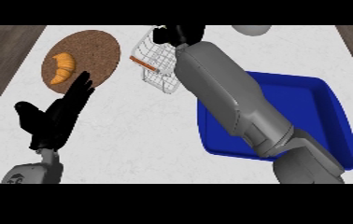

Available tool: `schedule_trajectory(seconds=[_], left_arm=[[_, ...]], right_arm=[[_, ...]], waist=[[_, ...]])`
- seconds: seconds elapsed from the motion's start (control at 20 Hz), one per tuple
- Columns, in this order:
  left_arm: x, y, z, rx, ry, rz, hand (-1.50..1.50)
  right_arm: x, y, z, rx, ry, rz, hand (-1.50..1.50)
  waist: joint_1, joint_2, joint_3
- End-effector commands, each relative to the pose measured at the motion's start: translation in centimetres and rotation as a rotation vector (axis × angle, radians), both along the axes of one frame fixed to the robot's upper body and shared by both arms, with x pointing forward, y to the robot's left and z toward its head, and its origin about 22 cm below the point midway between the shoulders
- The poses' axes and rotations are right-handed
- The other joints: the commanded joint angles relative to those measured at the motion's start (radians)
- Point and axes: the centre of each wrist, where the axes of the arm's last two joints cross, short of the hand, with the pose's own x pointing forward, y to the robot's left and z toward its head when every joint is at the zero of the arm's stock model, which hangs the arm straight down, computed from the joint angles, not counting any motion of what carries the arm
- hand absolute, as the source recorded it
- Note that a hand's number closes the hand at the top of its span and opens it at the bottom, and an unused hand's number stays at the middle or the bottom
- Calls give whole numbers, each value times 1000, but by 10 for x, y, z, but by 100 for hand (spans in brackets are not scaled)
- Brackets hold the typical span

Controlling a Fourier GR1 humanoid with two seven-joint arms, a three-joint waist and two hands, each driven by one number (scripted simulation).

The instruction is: Pick the pear from the tray and place it in the tiered basket

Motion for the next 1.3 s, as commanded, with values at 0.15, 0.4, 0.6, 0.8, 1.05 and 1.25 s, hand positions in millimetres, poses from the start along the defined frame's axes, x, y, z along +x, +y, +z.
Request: schedule_trajectory(seconds=[0.15, 0.4, 0.6, 0.8, 1.05, 1.25], left_arm=[[4, 0, -3, -4, -4, -12, 0], [4, 12, -6, 2, 9, 16, 0], [8, 28, 7, 5, -14, 41, 0], [8, 32, -7, -14, 18, 45, 0], [-6, 17, -12, -4, 11, 64, 0], [-17, 43, -19, -1, 24, 91, 0]], right_arm=[[5, -2, 10, 172, -53, 2, -150], [9, -10, 30, 393, -105, -11, -150], [5, -20, 24, 555, -149, -24, -150], [1, -30, 32, 699, -207, -61, -150], [11, -98, 41, 728, -319, -146, -150], [1, -145, 36, 718, -331, -202, -150]], waist=[[6, 3, 0], [-15, 3, 1], [-26, -3, 2], [-50, -9, 1], [-66, -16, 2], [-83, -22, 1]])
